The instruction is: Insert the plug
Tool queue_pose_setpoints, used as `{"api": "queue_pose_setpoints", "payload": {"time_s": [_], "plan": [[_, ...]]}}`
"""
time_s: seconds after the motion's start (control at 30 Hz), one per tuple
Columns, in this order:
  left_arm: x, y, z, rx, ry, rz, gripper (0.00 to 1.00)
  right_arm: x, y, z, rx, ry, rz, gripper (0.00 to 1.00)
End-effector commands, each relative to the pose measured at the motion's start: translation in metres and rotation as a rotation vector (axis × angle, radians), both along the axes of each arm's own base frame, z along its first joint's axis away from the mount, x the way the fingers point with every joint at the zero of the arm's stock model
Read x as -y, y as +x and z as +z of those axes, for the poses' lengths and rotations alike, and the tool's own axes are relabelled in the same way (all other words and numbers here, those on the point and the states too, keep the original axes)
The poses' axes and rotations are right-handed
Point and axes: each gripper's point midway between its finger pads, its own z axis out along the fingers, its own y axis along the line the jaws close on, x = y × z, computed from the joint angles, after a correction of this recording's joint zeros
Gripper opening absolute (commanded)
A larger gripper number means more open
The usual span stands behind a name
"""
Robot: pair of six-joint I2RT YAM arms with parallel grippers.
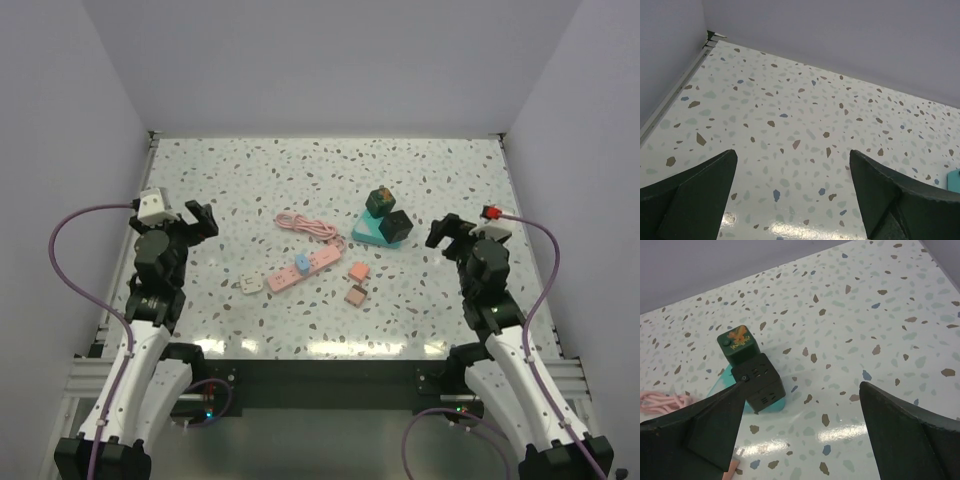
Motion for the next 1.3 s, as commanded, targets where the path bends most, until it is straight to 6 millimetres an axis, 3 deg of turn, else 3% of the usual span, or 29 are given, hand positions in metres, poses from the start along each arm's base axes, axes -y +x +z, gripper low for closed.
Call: {"api": "queue_pose_setpoints", "payload": {"time_s": [0.0, 0.1, 0.2, 0.27, 0.43, 0.53, 0.77, 0.93, 1.13, 1.27], "plan": [[-0.005, 0.001, 0.015, 0.028, 0.017, 0.026, 1.0, -0.016, 0.004, 0.019, 0.029, 0.012, 0.085, 0.99], [0.002, 0.002, 0.015, 0.034, 0.027, -0.019, 1.0, -0.038, 0.007, 0.014, -0.005, 0.048, 0.194, 0.99], [0.029, 0.004, 0.014, 0.054, 0.021, -0.149, 1.0, -0.068, 0.008, 0.002, -0.057, 0.122, 0.33, 0.99], [0.058, 0.007, 0.017, 0.089, 0.017, -0.261, 1.0, -0.09, 0.006, -0.015, -0.121, 0.145, 0.394, 0.98], [0.11, 0.009, 0.004, 0.061, 0.028, -0.407, 1.0, -0.131, -0.012, -0.038, -0.236, 0.127, 0.491, 0.96], [0.123, 0.013, -0.005, 0.028, 0.033, -0.438, 1.0, -0.152, -0.03, -0.063, -0.344, 0.114, 0.537, 0.95], [0.128, 0.011, -0.005, 0.037, 0.043, -0.462, 1.0, -0.168, -0.067, -0.106, -0.477, 0.102, 0.543, 0.93], [0.131, 0.01, -0.006, 0.034, 0.041, -0.479, 1.0, -0.183, -0.082, -0.129, -0.548, 0.047, 0.54, 0.93], [0.132, 0.007, -0.004, 0.045, 0.039, -0.488, 1.0, -0.196, -0.087, -0.152, -0.6, 0.005, 0.51, 0.91], [0.136, 0.007, -0.006, 0.041, 0.033, -0.509, 1.0, -0.213, -0.083, -0.153, -0.582, 0.017, 0.521, 0.9]]}}
